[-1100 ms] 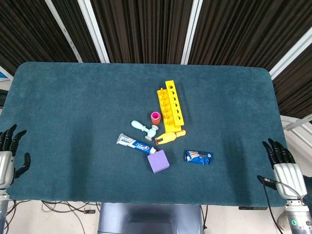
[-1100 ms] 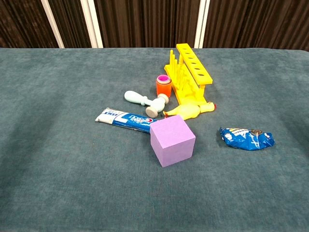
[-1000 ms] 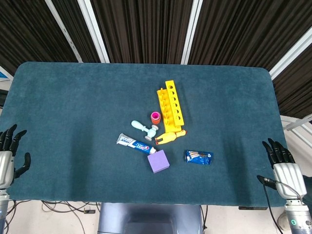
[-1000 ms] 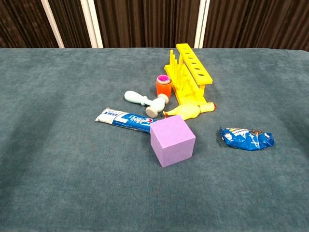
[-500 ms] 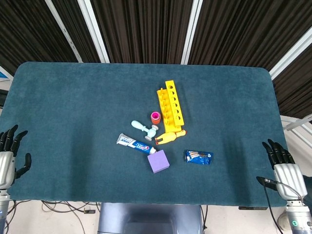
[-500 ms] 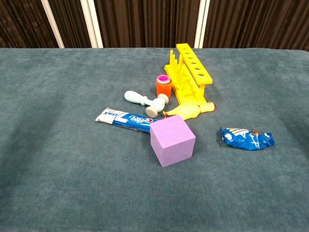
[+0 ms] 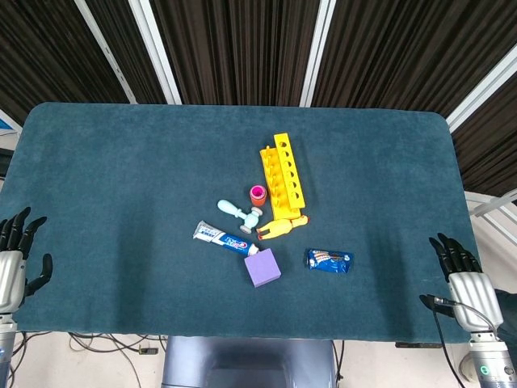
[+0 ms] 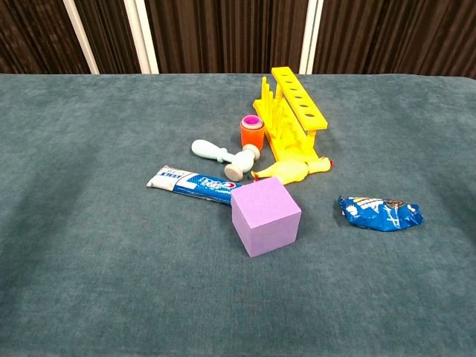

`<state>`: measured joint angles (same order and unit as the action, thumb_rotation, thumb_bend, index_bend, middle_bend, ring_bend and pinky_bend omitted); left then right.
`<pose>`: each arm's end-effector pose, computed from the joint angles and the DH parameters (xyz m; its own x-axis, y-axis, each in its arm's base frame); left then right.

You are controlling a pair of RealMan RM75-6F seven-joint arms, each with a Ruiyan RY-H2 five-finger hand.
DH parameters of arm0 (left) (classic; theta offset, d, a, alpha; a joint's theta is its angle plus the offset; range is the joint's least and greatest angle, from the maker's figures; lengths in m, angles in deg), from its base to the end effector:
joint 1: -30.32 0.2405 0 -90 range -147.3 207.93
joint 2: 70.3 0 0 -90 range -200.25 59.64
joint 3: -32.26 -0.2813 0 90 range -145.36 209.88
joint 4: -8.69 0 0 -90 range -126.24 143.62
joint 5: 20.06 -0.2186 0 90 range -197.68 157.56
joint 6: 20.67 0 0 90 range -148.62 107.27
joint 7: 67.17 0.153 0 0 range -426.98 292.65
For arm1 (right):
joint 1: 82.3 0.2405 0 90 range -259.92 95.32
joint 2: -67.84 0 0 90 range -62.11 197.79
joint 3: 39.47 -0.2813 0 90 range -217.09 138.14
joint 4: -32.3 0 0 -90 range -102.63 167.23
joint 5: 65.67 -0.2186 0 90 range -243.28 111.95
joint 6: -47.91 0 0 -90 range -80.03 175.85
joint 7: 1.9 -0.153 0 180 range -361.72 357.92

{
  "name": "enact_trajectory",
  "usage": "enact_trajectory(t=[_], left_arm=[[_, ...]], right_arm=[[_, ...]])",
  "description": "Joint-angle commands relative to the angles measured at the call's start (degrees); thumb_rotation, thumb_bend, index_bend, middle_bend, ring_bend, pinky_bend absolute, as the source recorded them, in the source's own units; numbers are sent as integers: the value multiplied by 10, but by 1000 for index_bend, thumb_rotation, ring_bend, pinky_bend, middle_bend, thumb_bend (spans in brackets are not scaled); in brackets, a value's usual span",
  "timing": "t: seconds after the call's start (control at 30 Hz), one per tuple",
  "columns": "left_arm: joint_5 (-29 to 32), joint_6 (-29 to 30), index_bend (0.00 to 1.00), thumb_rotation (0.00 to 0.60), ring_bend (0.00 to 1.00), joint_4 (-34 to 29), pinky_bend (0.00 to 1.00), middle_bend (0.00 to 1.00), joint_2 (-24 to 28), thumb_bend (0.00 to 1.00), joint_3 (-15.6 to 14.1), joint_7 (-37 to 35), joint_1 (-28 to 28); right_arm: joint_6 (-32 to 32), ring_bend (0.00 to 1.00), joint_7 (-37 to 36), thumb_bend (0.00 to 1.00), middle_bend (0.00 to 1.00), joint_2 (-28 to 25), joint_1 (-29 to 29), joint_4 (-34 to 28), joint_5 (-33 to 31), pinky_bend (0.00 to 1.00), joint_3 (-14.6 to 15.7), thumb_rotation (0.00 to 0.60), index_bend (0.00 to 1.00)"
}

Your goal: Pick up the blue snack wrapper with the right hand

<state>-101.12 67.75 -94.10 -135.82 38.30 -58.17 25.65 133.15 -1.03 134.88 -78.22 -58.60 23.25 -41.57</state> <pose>-0.3021 0.1989 0.1593 0.3416 -0.0820 0.9363 0.9392 0.0654 -0.3370 -0.3340 -0.1851 0.1422 0.3901 -0.0190 0.9206 -0.9200 -0.0480 0.3889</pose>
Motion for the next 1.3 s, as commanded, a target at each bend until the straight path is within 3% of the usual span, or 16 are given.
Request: enact_trajectory(t=[0.03,0.23,0.4,0.53,0.67,0.77,0.9,1.1,1.3], left_arm=[[2,1,145,600,0,-2,0,0,1,518,2,-2,0],[11,-8,145,600,0,-2,0,0,1,518,3,-2,-3],[19,-15,145,600,0,-1,0,0,0,518,5,-1,-6],[24,-19,145,600,0,-1,0,0,0,518,6,-2,-7],[31,-24,145,600,0,0,0,0,0,517,8,-4,-8],[38,-30,145,600,0,3,0,0,0,517,8,-6,-10],[40,-33,145,600,0,1,0,0,2,518,9,-8,-12],[40,-31,145,600,0,-4,0,0,4,517,9,-10,-10],[49,-37,144,600,0,-5,0,0,5,518,8,-6,-11]], right_arm=[[-15,80,0,66,58,-5,3,-10,-7,166,5,600,26],[-111,77,10,58,51,-44,41,-74,-53,166,0,600,26],[-245,77,42,56,52,-87,117,-145,-122,166,-24,600,26],[-311,80,83,53,68,-84,167,-169,-185,166,-43,600,27],[-349,80,164,47,78,-61,219,-194,-295,166,-55,600,27],[-352,80,227,47,81,-45,254,-202,-362,166,-52,600,27],[-306,79,302,46,105,10,288,-199,-428,166,-48,600,45],[-252,139,346,47,174,95,301,-167,-436,166,-30,600,97],[-230,194,349,97,216,141,305,-146,-462,166,-32,600,144]])
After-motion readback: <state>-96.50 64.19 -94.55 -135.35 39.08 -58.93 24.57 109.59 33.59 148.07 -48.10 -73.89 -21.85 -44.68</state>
